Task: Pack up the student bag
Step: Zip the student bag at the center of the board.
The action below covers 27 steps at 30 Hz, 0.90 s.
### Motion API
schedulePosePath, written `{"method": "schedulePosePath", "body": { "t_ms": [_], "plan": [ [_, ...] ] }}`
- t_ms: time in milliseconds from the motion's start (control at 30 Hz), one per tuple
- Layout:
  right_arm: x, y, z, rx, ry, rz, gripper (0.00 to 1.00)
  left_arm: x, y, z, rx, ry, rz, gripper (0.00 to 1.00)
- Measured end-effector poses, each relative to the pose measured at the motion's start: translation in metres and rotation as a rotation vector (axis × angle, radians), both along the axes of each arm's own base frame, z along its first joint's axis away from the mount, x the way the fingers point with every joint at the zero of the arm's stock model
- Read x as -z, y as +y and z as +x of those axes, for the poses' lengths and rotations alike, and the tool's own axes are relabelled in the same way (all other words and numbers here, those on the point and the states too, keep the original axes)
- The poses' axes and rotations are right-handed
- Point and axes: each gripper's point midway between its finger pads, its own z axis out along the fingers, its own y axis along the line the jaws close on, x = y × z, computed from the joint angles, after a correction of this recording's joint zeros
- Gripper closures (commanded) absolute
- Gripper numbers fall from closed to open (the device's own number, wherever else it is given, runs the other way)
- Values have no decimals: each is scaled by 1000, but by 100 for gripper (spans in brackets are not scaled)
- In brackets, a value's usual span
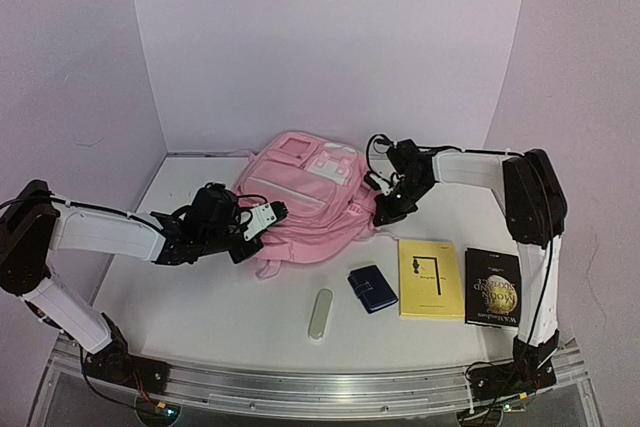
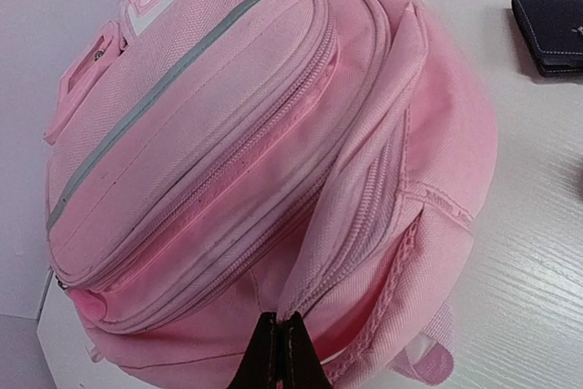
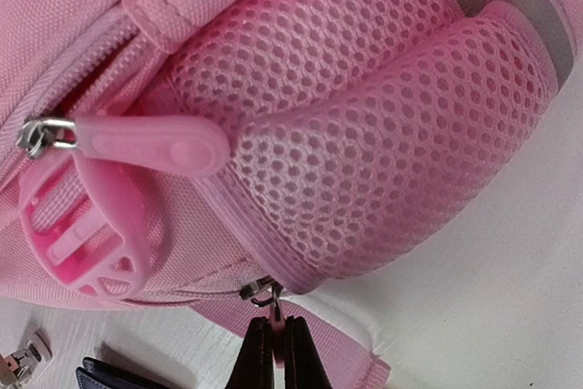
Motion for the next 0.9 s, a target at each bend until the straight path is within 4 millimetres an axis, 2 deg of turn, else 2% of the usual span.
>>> {"method": "schedulePosePath", "body": {
  "t_ms": [100, 200, 267, 333, 533, 800, 900],
  "plan": [
    [0, 3, -2, -8, 16, 23, 98, 3, 2, -2, -6, 17, -1, 100],
    [-2, 7, -7, -19, 43, 60, 68, 7, 4, -4, -10, 41, 6, 100],
    [-4, 11, -12, -33, 66, 88, 57, 11, 5, -6, -11, 65, 4, 100],
    [-6, 15, -15, -48, 81, 115, 50, 14, 5, -9, -6, 84, 2, 100],
    [-24, 24, -15, -68, 82, 171, 49, 16, 3, -12, -2, 109, -12, 100],
    [-82, 46, 18, -89, -45, 267, 49, 17, 4, -12, -4, 114, -13, 100],
    [-89, 50, 29, -115, -92, 268, 51, 17, 4, -12, -4, 114, -13, 100]
  ]
}}
